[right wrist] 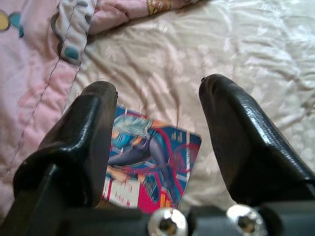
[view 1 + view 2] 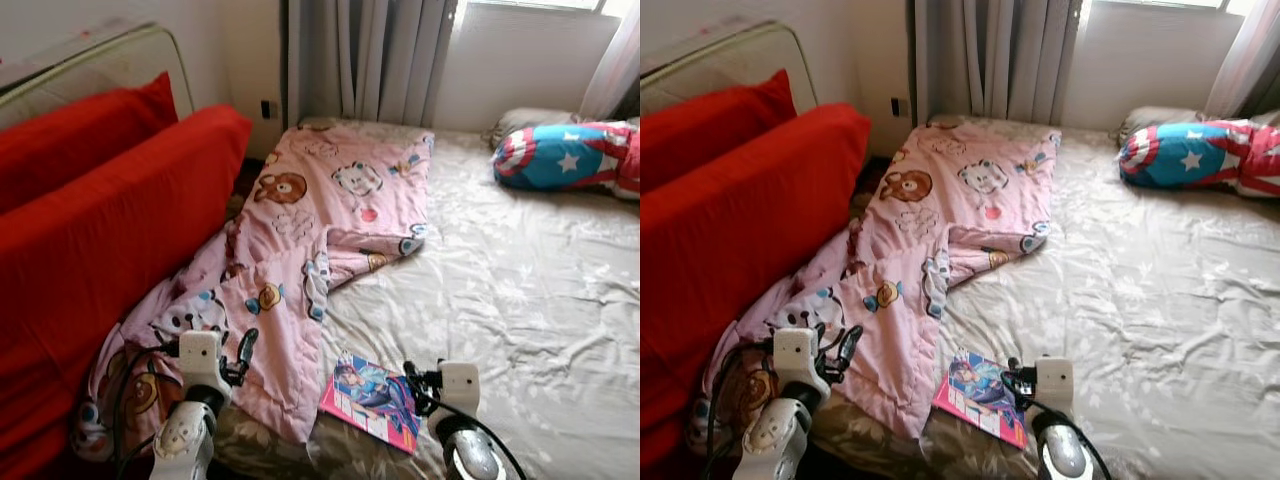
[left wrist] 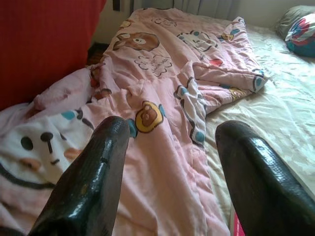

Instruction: Clean up the room

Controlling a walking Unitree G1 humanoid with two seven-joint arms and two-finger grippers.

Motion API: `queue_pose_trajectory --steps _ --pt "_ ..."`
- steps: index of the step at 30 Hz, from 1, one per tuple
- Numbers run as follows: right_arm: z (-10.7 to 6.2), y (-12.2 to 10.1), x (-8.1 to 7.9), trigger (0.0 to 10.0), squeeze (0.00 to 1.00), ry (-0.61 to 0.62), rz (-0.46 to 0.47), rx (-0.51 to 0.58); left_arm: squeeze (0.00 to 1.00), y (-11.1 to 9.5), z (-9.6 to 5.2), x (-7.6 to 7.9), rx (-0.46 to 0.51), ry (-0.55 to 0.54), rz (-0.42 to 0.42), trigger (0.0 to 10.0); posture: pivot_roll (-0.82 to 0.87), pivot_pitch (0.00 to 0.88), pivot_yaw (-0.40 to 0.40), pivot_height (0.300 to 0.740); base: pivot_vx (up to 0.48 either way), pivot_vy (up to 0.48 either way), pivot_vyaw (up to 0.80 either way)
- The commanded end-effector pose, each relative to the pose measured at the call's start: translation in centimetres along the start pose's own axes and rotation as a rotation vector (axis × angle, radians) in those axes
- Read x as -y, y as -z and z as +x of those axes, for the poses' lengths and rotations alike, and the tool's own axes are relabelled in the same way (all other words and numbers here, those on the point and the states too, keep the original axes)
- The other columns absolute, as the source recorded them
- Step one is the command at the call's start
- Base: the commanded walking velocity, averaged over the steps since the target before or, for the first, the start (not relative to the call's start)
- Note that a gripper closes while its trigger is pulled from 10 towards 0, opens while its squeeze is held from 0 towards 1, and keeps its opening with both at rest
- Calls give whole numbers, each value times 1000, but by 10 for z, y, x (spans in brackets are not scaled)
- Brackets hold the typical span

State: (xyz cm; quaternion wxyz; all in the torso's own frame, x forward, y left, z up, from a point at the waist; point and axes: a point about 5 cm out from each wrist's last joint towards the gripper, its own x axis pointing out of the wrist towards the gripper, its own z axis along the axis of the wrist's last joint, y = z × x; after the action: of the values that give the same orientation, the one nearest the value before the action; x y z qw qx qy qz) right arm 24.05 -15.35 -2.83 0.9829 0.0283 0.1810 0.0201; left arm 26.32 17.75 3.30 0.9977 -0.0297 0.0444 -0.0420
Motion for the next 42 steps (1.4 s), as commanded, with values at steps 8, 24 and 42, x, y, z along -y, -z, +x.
queue_pose_trajectory --steps 8,24,42 --pt "3 4 4 10000 0 -1 -24 -55 0 7 -1 2 -26 -3 -28 10000 -56 5 -42 652 0 0 0" --pt "-1 7 4 10000 0 -20 -6 -50 0 8 -2 3 -33 7 -29 10000 -53 11 -42 642 0 0 0" --pt "1 7 4 10000 0 -18 -5 -55 0 8 0 6 -38 21 -31 10000 -52 29 -41 617 0 0 0"
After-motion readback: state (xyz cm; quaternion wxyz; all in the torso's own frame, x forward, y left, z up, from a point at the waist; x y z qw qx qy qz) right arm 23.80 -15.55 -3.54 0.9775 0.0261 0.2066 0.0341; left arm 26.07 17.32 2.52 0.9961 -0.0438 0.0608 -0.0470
